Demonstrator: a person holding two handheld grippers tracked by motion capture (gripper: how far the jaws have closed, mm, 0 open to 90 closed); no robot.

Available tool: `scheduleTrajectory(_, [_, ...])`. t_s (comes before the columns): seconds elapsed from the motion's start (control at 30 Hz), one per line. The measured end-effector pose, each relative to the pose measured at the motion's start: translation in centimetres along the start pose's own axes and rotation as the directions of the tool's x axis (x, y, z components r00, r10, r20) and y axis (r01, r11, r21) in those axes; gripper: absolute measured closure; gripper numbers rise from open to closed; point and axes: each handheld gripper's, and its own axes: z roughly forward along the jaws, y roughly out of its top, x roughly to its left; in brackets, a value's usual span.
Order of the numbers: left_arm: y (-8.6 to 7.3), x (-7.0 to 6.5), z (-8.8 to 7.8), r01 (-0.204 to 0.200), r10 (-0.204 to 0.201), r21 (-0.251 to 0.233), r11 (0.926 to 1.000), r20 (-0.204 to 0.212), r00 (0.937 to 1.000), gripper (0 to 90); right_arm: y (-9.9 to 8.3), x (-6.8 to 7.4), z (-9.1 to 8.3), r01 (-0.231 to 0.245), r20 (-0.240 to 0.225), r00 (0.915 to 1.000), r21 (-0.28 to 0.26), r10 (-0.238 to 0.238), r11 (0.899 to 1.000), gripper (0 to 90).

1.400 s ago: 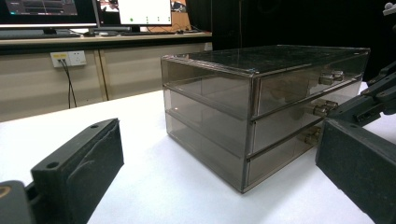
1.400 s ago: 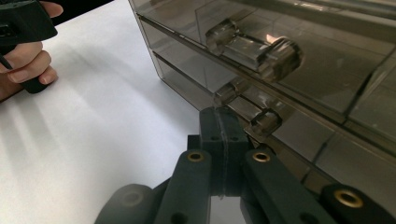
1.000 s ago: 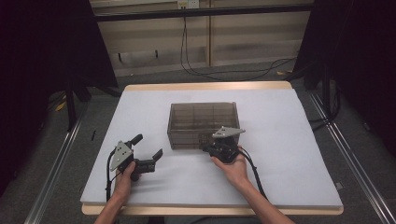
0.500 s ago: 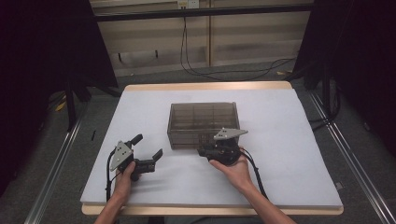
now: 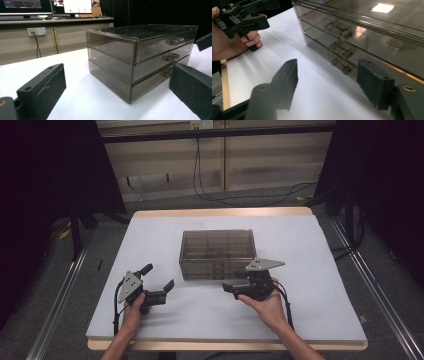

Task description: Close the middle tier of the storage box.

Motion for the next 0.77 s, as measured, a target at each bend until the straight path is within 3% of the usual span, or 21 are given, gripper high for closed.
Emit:
scheduleTrajectory(0.17, [0.0, -0.1, 0.0, 0.003, -0.003, -0.001, 1.0, 0.0, 1.0, 0.9, -0.3, -0.8, -2.1, -0.011, 0.032, 0.9994, -0.004, 0.012, 1.0, 18.7])
scheduleTrajectory(0.27, [0.0, 0.0, 0.0, 0.002, -0.002, -0.001, 1.0, -0.001, 1.0, 0.9, -0.7, -1.5, -3.5, -0.036, 0.06, 0.9975, -0.021, 0.037, 0.999, 16.2])
scheduleTrajectory(0.4, [0.0, 0.0, 0.0, 0.001, -0.001, 0.0, 1.0, 0.002, 1.0, 0.9, -1.6, -2.4, -5.1, -0.058, 0.085, 0.9947, 0.0, 0.058, 0.998, 13.6])
scheduleTrajectory(0.6, [0.0, 0.0, 0.0, -0.004, 0.004, -0.001, 1.0, 0.002, 1.0, 0.9, -3.6, -3.6, -7.8, -0.104, 0.157, 0.9822, -0.008, 0.104, 0.995, 9.2])
scheduleTrajectory(0.7, [0.0, 0.0, 0.0, 0.0, 0.0, 0.001, 1.0, 0.0, 1.0, 0.9, -4.8, -4.5, -9.0, -0.147, 0.174, 0.9734, -0.024, 0.149, 0.989, 8.8])
scheduleTrajectory(0.77, [0.0, 0.0, 0.0, -0.002, 0.002, 0.0, 1.0, 0.003, 1.0, 0.9, -5.5, -5.0, -9.4, -0.155, 0.183, 0.971, -0.012, 0.154, 0.988, 7.9])
